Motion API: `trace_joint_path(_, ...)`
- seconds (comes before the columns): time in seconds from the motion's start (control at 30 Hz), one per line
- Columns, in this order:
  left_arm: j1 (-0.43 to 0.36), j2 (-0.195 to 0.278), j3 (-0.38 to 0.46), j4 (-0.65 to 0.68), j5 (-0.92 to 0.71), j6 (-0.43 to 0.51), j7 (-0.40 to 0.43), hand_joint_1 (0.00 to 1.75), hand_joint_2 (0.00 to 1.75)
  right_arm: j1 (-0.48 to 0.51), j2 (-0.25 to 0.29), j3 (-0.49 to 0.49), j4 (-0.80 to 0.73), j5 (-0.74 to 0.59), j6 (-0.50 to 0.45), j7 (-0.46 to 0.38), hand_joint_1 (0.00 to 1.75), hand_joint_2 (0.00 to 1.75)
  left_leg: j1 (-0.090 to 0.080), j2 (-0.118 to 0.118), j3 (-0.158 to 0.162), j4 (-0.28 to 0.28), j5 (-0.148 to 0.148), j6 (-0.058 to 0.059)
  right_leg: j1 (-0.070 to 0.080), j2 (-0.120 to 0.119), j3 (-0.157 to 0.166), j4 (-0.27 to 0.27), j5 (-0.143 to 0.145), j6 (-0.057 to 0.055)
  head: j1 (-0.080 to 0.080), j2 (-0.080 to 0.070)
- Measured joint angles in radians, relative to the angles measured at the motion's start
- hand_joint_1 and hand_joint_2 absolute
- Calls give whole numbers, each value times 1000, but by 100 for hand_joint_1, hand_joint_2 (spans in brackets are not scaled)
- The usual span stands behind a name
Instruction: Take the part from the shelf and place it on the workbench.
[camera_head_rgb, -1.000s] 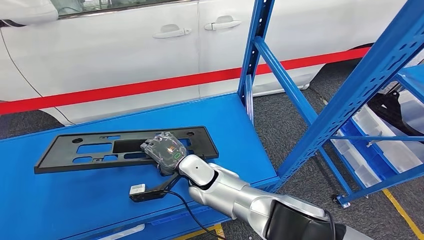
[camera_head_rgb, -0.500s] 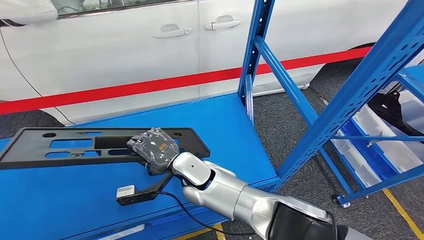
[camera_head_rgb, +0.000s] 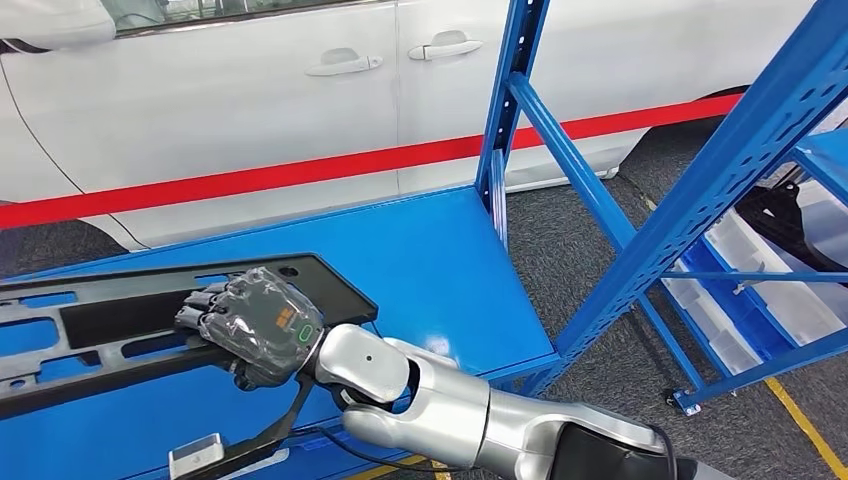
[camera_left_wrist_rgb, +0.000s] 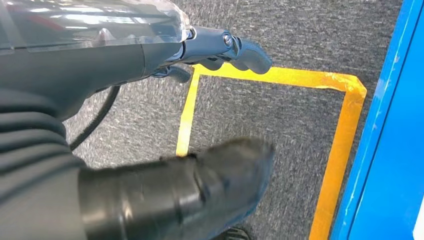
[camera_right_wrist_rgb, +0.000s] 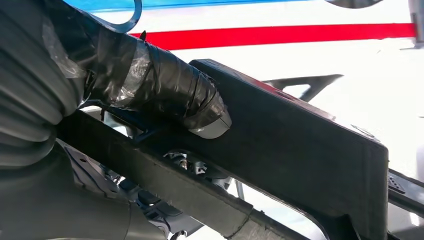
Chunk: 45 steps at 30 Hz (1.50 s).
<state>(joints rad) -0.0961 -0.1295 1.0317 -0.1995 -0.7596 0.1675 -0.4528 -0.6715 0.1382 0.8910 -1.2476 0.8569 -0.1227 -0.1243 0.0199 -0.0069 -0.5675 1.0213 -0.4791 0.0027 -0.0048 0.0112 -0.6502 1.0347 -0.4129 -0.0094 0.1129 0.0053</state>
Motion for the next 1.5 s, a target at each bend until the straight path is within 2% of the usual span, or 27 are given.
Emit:
trace_joint_path(0.47, -1, -2, 0, 0, -9, -3, 18, 0, 175, 16, -14, 32, -34, -24, 1, -6, 175, 175, 0, 0, 0, 0, 0, 0, 0, 0, 0, 0, 0, 0, 0, 0)
trace_joint_path(1.0, 4, -6, 22, 0, 3, -68, 40, 0, 175, 22, -22, 48, -59, -50, 2, -8, 175, 175, 0, 0, 0, 0, 0, 0, 0, 0, 0, 0, 0, 0, 0, 0)
trace_joint_path(1.5, 4, -8, 26, 0, 2, -37, 40, 0, 175, 24, -29, 53, -90, -59, -10, -23, 175, 175, 0, 0, 0, 0, 0, 0, 0, 0, 0, 0, 0, 0, 0, 0)
